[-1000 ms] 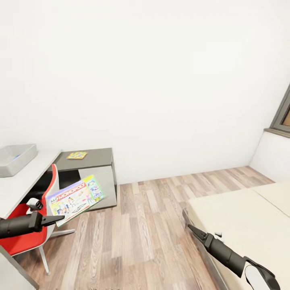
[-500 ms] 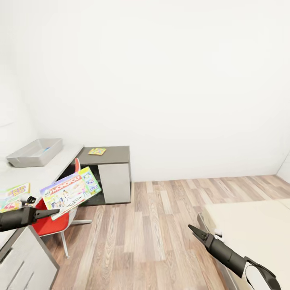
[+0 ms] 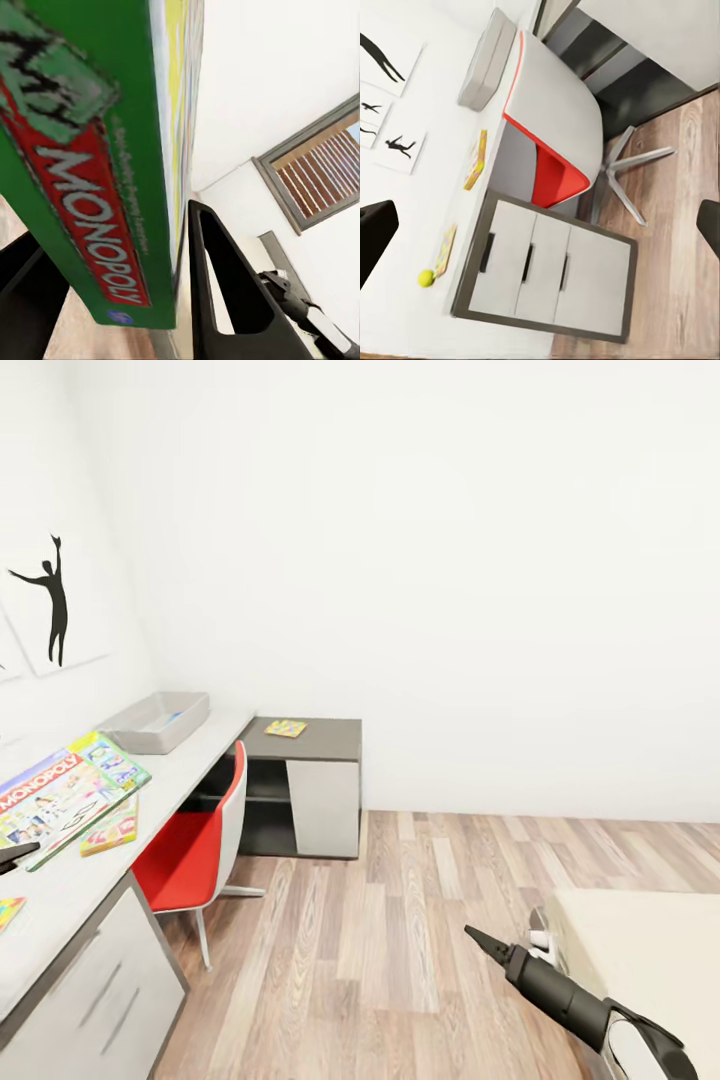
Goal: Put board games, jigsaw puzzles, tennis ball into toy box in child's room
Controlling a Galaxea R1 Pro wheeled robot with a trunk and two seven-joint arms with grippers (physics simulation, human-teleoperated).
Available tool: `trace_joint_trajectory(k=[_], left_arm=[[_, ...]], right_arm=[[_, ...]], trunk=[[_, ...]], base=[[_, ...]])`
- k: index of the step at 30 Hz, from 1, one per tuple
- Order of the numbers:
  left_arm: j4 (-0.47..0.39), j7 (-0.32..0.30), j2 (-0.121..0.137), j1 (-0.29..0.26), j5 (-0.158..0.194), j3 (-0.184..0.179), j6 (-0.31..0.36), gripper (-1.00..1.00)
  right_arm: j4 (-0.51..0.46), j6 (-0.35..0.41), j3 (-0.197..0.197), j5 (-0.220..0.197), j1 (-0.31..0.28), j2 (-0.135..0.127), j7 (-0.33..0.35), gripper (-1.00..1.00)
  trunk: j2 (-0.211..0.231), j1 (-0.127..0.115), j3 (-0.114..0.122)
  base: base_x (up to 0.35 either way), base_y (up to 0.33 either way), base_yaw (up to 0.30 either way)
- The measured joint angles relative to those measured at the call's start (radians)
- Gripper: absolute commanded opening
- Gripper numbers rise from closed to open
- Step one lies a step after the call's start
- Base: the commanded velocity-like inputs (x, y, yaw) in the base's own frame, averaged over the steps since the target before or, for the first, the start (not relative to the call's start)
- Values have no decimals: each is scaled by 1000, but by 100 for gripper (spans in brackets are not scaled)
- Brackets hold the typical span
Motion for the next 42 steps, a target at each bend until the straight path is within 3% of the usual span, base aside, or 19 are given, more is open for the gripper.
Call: trace_joint_trajectory(k=[5, 17, 23, 42], left_arm=[[23, 0, 3, 0, -4, 37, -1, -100], [35, 0, -8, 0, -2, 43, -5, -100], [36, 0, -9, 0, -2, 43, -6, -100], [37, 0, -10, 0, -4, 42, -6, -100]], right_arm=[[-9, 0, 1, 21, 0, 6, -1, 100], [-10, -13, -8, 21, 0, 11, 3, 100], [-1, -46, -10, 15, 0, 8, 10, 100], [-8, -41, -11, 11, 0, 2, 8, 100]], trunk=[[0, 0, -2], [0, 0, -3], [0, -1, -3], [0, 0, -12]], base=[[0, 0, 240], [38, 0, 25], [272, -57, 0], [321, -40, 0]])
